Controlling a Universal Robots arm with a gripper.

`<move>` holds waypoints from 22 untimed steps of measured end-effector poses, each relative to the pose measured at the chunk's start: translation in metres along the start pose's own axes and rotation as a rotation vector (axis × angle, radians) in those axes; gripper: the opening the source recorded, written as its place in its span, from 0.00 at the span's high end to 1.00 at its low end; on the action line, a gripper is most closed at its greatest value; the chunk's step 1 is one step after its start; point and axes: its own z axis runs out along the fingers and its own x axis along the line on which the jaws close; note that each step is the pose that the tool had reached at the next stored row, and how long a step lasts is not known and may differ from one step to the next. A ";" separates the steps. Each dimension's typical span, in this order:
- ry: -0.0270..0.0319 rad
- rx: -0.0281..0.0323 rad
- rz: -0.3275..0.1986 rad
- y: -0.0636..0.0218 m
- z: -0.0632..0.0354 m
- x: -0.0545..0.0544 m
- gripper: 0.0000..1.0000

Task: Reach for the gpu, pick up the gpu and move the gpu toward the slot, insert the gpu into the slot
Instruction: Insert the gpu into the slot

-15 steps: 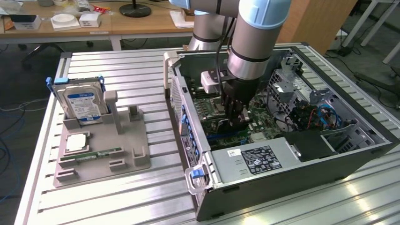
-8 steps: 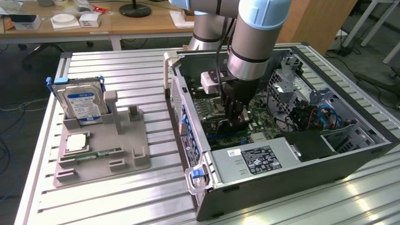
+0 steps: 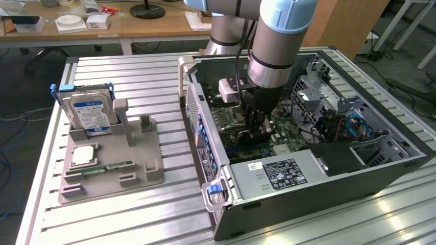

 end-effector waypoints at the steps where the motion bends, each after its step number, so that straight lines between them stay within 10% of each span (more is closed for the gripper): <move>1: 0.0000 0.0000 0.000 0.0000 0.0000 0.000 0.74; 22: 0.0000 0.0000 0.000 0.0001 0.0023 0.000 0.74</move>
